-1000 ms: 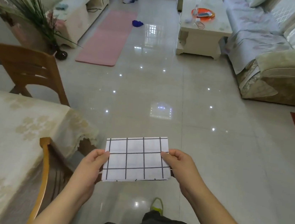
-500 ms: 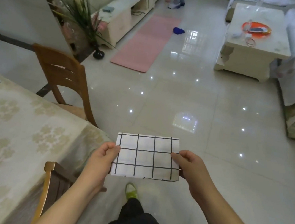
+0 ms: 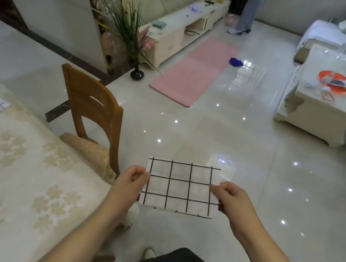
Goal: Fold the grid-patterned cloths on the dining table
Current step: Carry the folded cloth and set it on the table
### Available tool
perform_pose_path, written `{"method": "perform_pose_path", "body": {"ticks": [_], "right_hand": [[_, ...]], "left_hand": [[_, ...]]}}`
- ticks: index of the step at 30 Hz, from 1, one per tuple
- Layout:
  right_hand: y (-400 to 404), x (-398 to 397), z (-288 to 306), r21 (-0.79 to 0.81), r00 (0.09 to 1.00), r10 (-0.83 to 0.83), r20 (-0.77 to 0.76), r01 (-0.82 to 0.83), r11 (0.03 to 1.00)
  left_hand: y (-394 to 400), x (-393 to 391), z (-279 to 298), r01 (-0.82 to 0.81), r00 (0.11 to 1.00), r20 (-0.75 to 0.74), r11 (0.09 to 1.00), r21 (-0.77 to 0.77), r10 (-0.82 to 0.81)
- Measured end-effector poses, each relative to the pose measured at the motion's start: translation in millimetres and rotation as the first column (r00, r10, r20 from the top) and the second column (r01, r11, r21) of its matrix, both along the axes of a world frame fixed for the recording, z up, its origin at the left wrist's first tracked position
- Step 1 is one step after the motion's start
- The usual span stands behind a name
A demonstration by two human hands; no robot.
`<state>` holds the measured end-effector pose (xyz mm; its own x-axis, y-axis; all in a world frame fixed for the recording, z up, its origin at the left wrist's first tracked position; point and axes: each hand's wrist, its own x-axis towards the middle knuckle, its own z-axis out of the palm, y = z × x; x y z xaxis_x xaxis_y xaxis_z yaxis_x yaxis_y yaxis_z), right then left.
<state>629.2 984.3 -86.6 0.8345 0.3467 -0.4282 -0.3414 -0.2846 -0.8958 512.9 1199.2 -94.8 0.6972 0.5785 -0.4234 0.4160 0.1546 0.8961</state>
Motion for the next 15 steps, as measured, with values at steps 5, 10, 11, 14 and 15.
{"method": "perform_pose_path", "body": {"ticks": [5, 10, 11, 14, 15], "right_hand": [[33, 43, -2, 0.001, 1.000, 0.012, -0.009, -0.012, 1.000], [58, 95, -6, 0.009, 0.998, 0.056, -0.015, -0.056, 0.998], [62, 107, -9, 0.008, 0.998, 0.062, -0.020, -0.062, 0.998], [74, 150, -15, 0.012, 0.996, 0.077, -0.034, -0.077, 0.997], [79, 167, -17, 0.023, 0.995, 0.087, -0.043, -0.086, 0.996]], "left_hand": [[36, 38, -6, -0.019, 1.000, -0.006, 1.000, -0.016, 0.019], [57, 79, -14, -0.053, 0.997, -0.058, 0.997, -0.056, 0.050], [60, 89, -15, -0.056, 0.997, -0.063, 0.997, -0.062, 0.052], [70, 125, -20, -0.070, 0.995, -0.070, 0.997, -0.039, 0.068], [72, 140, -20, -0.078, 0.995, -0.071, 0.996, -0.032, 0.076]]}}
